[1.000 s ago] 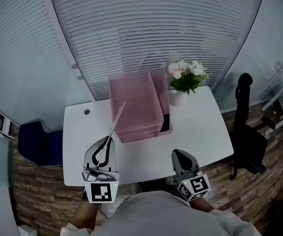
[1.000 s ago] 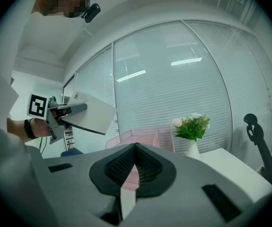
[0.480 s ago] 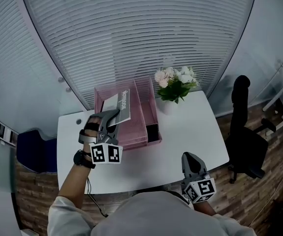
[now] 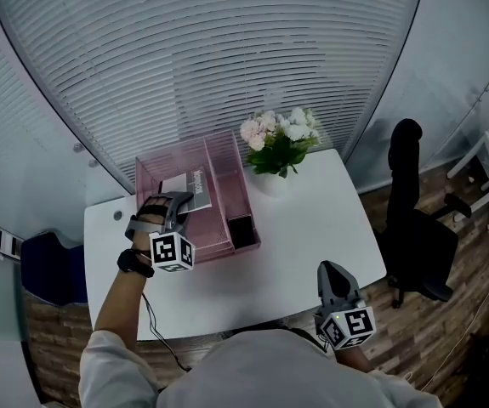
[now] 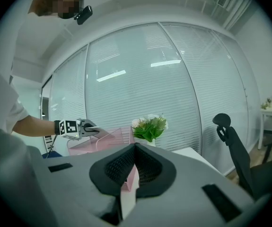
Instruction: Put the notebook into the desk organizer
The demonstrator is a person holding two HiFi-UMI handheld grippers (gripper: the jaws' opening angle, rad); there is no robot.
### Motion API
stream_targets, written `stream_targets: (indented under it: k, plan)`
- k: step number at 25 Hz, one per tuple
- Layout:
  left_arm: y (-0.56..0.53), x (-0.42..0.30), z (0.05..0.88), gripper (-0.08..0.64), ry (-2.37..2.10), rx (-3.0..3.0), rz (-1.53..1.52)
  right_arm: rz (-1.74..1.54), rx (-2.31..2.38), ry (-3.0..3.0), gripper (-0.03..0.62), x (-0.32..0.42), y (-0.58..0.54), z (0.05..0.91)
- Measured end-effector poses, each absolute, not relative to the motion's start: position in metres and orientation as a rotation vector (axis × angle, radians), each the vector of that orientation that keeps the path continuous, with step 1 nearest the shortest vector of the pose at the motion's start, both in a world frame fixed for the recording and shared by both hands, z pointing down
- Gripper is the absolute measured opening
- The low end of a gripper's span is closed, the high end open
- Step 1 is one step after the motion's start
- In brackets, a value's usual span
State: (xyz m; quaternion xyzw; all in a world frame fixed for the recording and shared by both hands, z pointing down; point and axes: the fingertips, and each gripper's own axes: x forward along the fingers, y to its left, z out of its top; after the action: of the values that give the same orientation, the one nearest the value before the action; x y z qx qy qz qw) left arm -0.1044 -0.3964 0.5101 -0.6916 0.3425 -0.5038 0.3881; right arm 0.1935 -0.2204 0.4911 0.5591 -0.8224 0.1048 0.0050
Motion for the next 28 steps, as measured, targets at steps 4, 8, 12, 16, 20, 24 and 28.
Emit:
stream_targets:
  k: [4, 8, 12, 16, 20, 24, 28]
  plan:
    - [-0.401, -0.108, 0.526, 0.017, 0.854, -1.803, -1.338, 0.344, 1.750, -2.570, 0.013, 0.199, -0.227, 0.495]
    - [-0.401, -0.112, 0.545, 0.018, 0.807, -1.838, -1.411, 0.352, 1.731, -2.581, 0.013, 0.196, -0.235, 0.496]
    - [-0.401, -0.117, 0.562, 0.038, 0.753, -1.892, -1.497, 0.350, 1.721, -2.589, 0.013, 0.191, -0.241, 0.495]
    - [-0.399, -0.120, 0.572, 0.066, 0.706, -1.945, -1.556, 0.344, 1.725, -2.587, 0.014, 0.189, -0.246, 0.494]
    - [-0.399, -0.121, 0.574, 0.077, 0.681, -2.004, -1.588, 0.344, 1.736, -2.580, 0.014, 0.186, -0.247, 0.493]
    - [-0.397, -0.121, 0.572, 0.108, 0.645, -2.054, -1.627, 0.339, 1.740, -2.580, 0.014, 0.183, -0.248, 0.492]
    - [-0.393, -0.120, 0.570, 0.145, 0.611, -2.107, -1.672, 0.338, 1.751, -2.577, 0.014, 0.183, -0.246, 0.490]
